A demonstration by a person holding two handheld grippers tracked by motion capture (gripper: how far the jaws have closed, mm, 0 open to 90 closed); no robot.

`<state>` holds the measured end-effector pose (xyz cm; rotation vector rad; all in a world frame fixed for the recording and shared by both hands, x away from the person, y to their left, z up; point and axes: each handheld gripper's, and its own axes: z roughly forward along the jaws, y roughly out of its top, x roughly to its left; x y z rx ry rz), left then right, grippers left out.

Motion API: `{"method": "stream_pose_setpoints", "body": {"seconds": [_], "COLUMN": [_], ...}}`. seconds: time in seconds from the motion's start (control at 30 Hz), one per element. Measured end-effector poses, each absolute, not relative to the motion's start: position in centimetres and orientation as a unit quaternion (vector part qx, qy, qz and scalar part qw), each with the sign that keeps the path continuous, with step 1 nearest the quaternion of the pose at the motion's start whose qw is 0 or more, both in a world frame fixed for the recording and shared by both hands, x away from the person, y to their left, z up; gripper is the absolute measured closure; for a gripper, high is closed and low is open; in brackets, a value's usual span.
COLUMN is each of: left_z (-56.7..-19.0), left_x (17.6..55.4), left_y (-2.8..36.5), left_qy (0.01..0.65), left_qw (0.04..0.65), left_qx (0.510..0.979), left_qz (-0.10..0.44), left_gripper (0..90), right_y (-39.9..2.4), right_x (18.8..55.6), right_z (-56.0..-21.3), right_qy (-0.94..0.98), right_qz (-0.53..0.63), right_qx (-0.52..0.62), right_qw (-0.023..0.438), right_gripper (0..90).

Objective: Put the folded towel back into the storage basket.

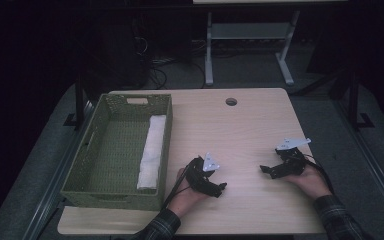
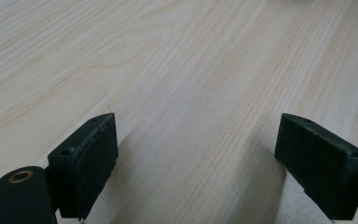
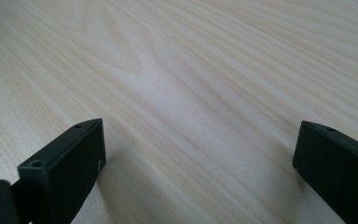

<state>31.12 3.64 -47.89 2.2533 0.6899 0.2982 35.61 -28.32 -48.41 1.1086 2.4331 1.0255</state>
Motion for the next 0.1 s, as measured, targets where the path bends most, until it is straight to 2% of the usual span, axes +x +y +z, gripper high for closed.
{"method": "stream_pose_setpoints", "body": {"seconds": [0.1], "left_z": [-47.89], "left_x": [31.09], "left_y": [3.65], "left_qy": [0.272], "left_qw": [0.374], "left_qx": [0.879], "left_qz": [0.117], "left_gripper": [12.3], "right_y": [-28.32], "right_x": [35.61], "right_z": [-48.41], "right_qy": [0.841], "right_qz": [0.355], "right_qx": [0.384], "right_qw": [0.139], "right_gripper": [1.8]}}
